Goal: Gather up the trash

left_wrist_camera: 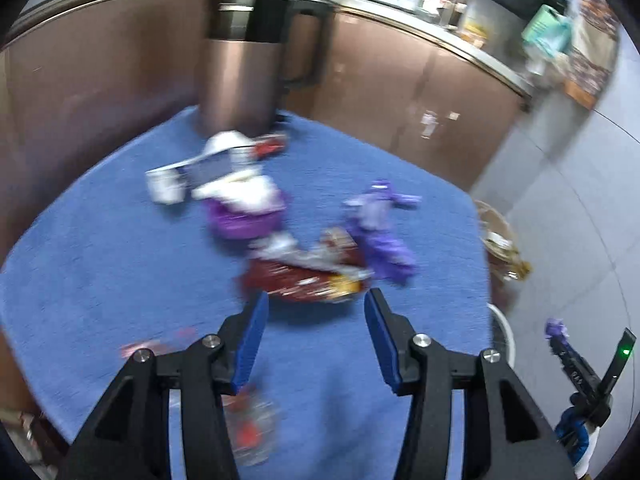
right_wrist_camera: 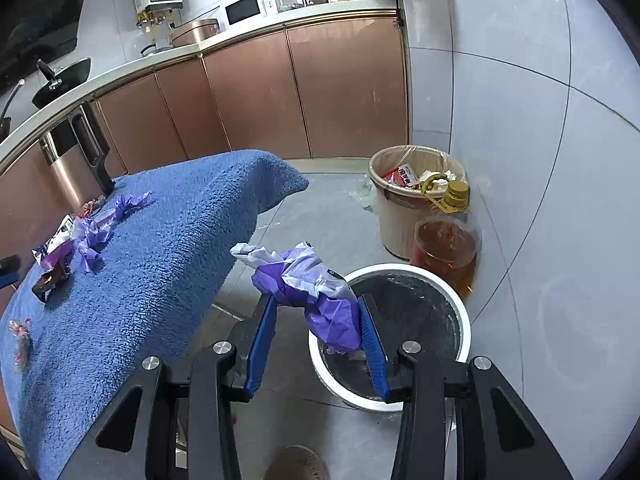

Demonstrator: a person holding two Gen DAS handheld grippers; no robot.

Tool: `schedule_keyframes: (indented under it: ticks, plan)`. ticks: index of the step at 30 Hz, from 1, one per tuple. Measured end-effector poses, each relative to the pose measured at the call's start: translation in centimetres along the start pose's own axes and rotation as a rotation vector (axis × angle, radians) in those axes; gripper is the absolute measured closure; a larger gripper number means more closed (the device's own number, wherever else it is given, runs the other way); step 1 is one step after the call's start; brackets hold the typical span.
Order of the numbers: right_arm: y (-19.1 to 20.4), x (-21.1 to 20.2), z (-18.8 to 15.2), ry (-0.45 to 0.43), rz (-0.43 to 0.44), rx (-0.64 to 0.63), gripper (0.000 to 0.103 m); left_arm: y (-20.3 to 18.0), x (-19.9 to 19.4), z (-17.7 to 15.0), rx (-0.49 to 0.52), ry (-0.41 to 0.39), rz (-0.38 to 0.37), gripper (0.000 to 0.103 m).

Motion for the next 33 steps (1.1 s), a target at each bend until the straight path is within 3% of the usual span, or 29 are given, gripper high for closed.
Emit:
schedule_keyframes:
  ticks: [4, 13, 14, 15, 16, 20, 25, 29, 33]
  plan:
    - [-0.1, 0.3, -0.1, 0.005, 0.004, 0.008, 0.064, 3.6, -0.9, -3.3, -0.063, 0.060, 0.068, 0.055]
    - [-0.2, -0.2, -0.3, 0.004, 0.006, 0.005, 0.064, 2.3, 3.1, -8.4, -0.023, 0.215, 0.144, 0.057]
    - [-0.4, -0.3, -0.3, 0.002, 0.003, 0.007, 0.064, 2.2, 3.4, -8.7, -0.022, 0.216, 0.157, 0.061]
    - [-0.6, -0.3, -0.4, 0.002, 0.001, 0.010, 0.064, 2.2, 3.6, -8.9, -0.017, 0.216, 0.165, 0.079]
    - [-0.8, -0.4, -0.4, 0.002, -0.001, 0.014, 0.064, 2.1, 3.6, -8.8, -0.005, 0.210, 0.172, 0.089]
    - [-1.4, -0.1, -0.5, 0.004, -0.009, 0.024, 0.064, 0.9, 2.8, -8.0, 0.019, 0.161, 0.153, 0.096]
    - [-2.1, 0.7, -0.8, 0.014, -0.019, 0.037, 0.064, -4.5, 0.3, -6.3, 0.084, 0.108, 0.006, 0.097]
    - [-4.1, 1.5, -0.9, 0.022, -0.043, 0.070, 0.064, -12.9, 0.1, -5.5, 0.214, 0.106, -0.172, 0.097]
    - [-7.0, 3.0, -1.1, 0.044, -0.087, 0.113, 0.064, -23.2, 1.9, -6.4, 0.392, 0.154, -0.348, 0.097]
Point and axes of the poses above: each gripper's, at about its wrist camera, not at the fingertips, and x roughly the way its jaws point, y to its left, z to its top, the point moved 9 cm from there along x, roughly the way its jaws point, and after that the axes turned 1 degree about x, right-handed, at the moved point
